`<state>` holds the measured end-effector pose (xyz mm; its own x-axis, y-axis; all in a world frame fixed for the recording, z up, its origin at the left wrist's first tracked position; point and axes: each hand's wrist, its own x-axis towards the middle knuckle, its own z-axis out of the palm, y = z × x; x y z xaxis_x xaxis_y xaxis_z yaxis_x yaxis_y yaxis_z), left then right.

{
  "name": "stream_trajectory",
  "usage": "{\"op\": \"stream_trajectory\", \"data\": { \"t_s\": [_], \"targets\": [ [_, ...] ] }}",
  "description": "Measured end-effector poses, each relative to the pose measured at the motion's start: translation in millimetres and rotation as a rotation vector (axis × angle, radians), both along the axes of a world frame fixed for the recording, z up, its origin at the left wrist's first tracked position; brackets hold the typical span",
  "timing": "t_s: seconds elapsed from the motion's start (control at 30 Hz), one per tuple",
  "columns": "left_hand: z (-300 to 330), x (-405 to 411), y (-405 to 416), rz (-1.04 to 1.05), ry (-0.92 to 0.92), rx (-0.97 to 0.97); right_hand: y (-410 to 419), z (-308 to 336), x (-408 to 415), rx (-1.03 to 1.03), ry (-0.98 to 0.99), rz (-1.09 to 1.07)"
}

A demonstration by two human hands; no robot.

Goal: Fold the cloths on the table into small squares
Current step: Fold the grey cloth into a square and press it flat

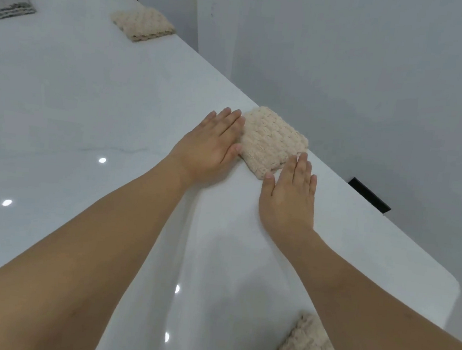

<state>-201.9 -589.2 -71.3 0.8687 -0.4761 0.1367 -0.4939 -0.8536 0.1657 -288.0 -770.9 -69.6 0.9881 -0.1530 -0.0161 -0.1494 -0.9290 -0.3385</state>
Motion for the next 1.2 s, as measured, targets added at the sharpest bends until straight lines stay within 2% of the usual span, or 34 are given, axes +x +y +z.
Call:
{"op": "stream_trajectory", "data": {
  "t_s": [0.27,0.9,1.07,1.2],
  "targets": [
    [8,-61,30,0.01,0.011,0.101,11,12,-53,-0.05,0.068,0.056],
    [24,-172,144,-0.064,0.101,0.069,124,18,-167,0.065,0.065,-0.005],
    [19,-187,189,-0.091,0.182,0.034,165,9,-190,0.201,0.013,-0.052],
    [17,-203,234,-0.079,0.301,-0.114,212,4,-217,0.387,-0.066,-0.125]
  ]
}}
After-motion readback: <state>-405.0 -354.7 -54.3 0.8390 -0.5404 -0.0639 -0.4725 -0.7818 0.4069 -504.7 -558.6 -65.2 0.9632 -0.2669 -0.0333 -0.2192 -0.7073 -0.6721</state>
